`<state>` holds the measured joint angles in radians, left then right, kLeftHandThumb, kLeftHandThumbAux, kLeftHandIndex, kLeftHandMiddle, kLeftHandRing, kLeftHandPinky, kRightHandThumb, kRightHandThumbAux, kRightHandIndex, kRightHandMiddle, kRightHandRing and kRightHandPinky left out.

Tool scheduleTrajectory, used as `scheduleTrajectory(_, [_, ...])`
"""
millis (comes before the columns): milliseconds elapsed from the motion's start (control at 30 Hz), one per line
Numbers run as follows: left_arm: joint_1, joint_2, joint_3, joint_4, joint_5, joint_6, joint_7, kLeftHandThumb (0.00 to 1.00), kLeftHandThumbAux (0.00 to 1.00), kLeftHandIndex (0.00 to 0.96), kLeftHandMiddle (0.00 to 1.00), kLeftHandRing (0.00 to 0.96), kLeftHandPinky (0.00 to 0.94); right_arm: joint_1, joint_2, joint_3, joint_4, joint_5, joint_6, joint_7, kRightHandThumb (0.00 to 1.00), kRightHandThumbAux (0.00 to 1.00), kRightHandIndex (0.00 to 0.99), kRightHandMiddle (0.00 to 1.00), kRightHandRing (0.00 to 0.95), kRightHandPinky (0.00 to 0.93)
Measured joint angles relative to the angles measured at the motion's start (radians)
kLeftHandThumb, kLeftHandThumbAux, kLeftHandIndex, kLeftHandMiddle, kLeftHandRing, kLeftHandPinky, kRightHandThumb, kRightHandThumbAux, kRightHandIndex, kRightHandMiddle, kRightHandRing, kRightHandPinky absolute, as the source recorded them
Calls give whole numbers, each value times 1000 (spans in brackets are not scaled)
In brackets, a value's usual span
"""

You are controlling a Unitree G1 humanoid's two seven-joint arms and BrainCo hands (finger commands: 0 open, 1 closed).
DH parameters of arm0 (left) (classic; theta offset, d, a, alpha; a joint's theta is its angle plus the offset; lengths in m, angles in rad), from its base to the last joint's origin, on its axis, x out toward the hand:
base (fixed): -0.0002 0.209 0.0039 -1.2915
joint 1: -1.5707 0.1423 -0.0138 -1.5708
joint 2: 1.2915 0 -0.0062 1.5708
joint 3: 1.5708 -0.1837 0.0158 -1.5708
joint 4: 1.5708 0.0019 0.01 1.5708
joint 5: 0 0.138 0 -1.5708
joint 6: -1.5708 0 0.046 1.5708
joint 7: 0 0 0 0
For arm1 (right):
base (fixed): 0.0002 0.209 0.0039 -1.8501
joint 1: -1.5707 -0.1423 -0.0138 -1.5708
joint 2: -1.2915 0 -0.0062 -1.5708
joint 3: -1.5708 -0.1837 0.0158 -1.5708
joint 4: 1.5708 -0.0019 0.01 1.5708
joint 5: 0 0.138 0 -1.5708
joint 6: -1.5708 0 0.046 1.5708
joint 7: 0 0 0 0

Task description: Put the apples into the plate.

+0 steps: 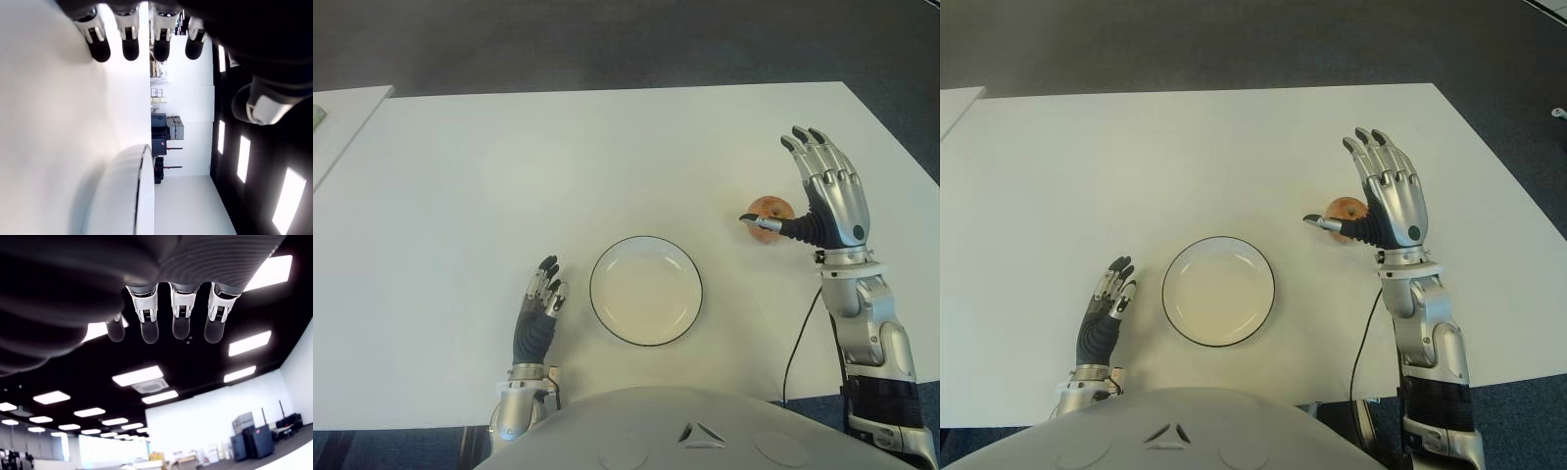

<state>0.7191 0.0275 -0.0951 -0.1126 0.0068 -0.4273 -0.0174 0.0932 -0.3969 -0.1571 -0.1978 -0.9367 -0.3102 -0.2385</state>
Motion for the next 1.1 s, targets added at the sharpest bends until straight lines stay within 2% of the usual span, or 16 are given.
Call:
scheduleTrajectory(200, [1,4,2,4,4,-8,0,1,400,0,0,0,0,-58,-1,63,74,-26,98,6,390,298,0,0,0,0])
scheduleTrajectory(333, [-1,8,2,6,4,-12,0,5,394,0,0,0,0,-117,-9,105,174,-35,144,-2,377,266,0,0,0,0])
scheduleTrajectory(633, [0,10,3,4,-1,-22,0,15,390,0,0,0,0,-284,-56,166,537,-21,116,-119,336,219,0,0,0,0])
scheduleTrajectory(867, [4,25,6,5,-8,-24,-15,8,395,0,0,0,0,-422,-75,250,814,4,74,-212,305,203,0,0,0,0])
scheduleTrajectory(1100, [7,36,12,7,-9,-36,-21,2,392,0,0,0,0,-460,-79,313,958,48,23,-283,295,198,0,0,0,0])
